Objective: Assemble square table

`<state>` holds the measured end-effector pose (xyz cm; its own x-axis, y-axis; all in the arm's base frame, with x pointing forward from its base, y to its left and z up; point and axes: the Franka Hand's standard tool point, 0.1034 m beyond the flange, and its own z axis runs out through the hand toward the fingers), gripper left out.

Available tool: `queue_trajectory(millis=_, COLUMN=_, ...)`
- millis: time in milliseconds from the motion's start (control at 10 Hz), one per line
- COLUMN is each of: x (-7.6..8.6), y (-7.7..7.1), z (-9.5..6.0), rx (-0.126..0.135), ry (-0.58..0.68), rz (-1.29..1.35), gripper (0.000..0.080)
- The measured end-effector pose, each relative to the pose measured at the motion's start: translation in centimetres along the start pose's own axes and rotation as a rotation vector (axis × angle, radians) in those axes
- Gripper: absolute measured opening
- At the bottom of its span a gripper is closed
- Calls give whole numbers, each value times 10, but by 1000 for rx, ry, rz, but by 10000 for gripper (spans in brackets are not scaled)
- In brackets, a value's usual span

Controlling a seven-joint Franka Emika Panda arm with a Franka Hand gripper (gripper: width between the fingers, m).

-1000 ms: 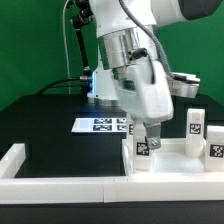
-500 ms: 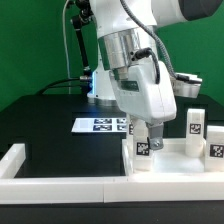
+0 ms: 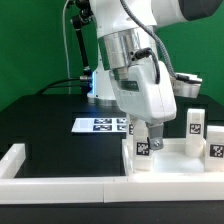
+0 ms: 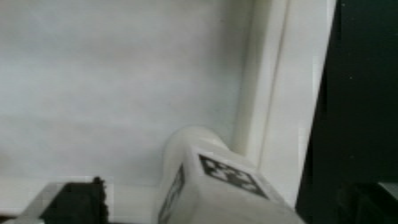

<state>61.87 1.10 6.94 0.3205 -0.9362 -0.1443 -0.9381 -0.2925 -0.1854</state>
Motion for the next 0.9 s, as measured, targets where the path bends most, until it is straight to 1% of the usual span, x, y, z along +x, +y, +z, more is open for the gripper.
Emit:
queue_trajectory(millis=100, x=-5, y=1, z=-3, rx=-33, ry=-7, rz=-82, gripper=649)
queue_trajectory(millis=200, x=-6, y=1, z=-5, rx=-58, ry=-3, rz=-306, gripper=649)
queue_trajectory(millis=300, x=-4, y=1, z=-5, rx=-58, ry=0, rz=-433, gripper=649)
queue_trajectory(millis=400, x=-1, y=2, z=-7, rx=-44, ry=27, rz=-459, gripper=649)
queue_trajectory(millis=500, x=1, y=3, z=-6, rx=-54, ry=27, rz=-556, gripper=649)
queue_trajectory(millis=600, x=1, y=3, z=-6, rx=-55, ry=26, rz=-586, gripper=649)
queue_trajectory(millis=700, x=2, y=3, z=-5, rx=-69, ry=30, rz=-697, gripper=649)
queue_trajectory(millis=800, x=0, y=-2, z=-3, rx=-144, ry=59, rz=-908, gripper=649)
queue_trajectory(millis=900, x=-8, y=-5, z=1, rx=-177, ry=42, rz=-945, gripper=649)
